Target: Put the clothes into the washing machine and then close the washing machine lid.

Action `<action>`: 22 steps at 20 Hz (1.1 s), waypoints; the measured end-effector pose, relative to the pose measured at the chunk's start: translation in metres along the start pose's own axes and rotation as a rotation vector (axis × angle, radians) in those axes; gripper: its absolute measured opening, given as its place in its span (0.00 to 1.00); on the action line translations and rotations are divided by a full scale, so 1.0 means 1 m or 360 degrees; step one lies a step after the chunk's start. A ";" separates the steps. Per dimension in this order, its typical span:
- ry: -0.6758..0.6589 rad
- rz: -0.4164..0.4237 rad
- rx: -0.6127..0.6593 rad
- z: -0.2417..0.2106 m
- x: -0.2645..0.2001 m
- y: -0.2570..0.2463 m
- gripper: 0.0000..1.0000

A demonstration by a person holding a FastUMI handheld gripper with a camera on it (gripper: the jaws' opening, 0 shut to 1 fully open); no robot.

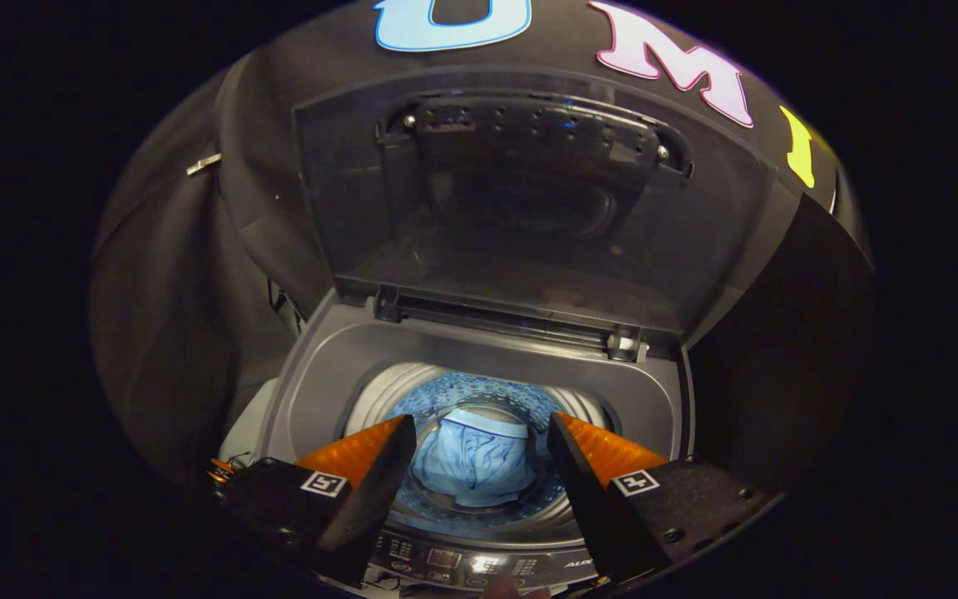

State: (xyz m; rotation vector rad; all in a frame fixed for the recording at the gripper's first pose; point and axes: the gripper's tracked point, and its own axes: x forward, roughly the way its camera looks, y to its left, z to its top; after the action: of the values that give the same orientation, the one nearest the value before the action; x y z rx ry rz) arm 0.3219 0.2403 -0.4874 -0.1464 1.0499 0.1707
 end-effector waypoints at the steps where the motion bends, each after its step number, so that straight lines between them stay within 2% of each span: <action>1: -0.0010 0.0026 0.0004 0.004 -0.007 0.003 0.99; 5: -0.0090 0.0144 -0.0026 0.016 -0.042 0.021 0.99; 13: -0.0375 0.0245 -0.0034 0.075 -0.116 0.017 0.99; 16: -0.0485 0.0243 -0.0018 0.104 -0.140 0.008 0.99; 22: -0.0727 0.0146 -0.0005 0.165 -0.165 -0.018 0.99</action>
State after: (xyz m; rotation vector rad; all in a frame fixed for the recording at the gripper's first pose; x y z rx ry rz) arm 0.3855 0.2446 -0.2616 -0.0570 0.6014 0.2745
